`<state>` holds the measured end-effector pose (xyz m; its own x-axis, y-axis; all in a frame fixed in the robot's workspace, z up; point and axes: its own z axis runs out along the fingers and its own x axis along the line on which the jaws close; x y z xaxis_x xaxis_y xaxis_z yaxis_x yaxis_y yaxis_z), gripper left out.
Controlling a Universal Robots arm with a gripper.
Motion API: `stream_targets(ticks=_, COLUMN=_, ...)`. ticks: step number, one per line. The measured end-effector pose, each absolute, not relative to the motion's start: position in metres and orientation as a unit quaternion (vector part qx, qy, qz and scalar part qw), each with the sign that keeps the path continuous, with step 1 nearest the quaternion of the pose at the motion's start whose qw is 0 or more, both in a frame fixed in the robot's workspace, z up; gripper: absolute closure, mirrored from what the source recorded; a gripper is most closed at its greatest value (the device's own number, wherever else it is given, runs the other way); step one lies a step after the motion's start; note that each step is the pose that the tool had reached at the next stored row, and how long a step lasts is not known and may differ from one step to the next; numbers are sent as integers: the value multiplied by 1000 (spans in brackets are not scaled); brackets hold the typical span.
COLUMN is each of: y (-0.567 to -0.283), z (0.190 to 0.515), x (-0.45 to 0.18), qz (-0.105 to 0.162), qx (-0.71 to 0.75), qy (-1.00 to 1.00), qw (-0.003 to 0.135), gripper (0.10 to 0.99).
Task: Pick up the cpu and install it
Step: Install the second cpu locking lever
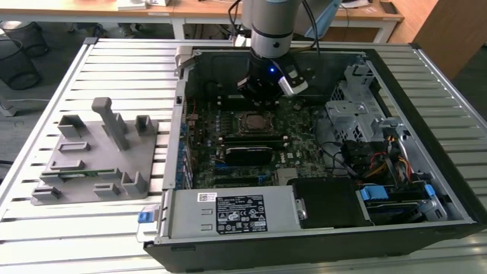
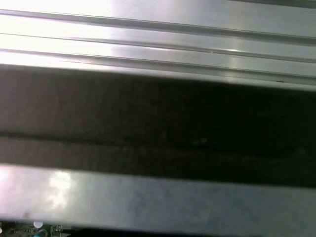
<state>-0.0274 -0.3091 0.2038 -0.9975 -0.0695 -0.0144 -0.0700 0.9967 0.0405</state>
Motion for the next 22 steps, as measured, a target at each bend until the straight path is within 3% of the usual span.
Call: stream_targets(ticks=22, y=-315, z=233, x=-27, qz=21, qx=-35, qy=999, qw=6, gripper=980)
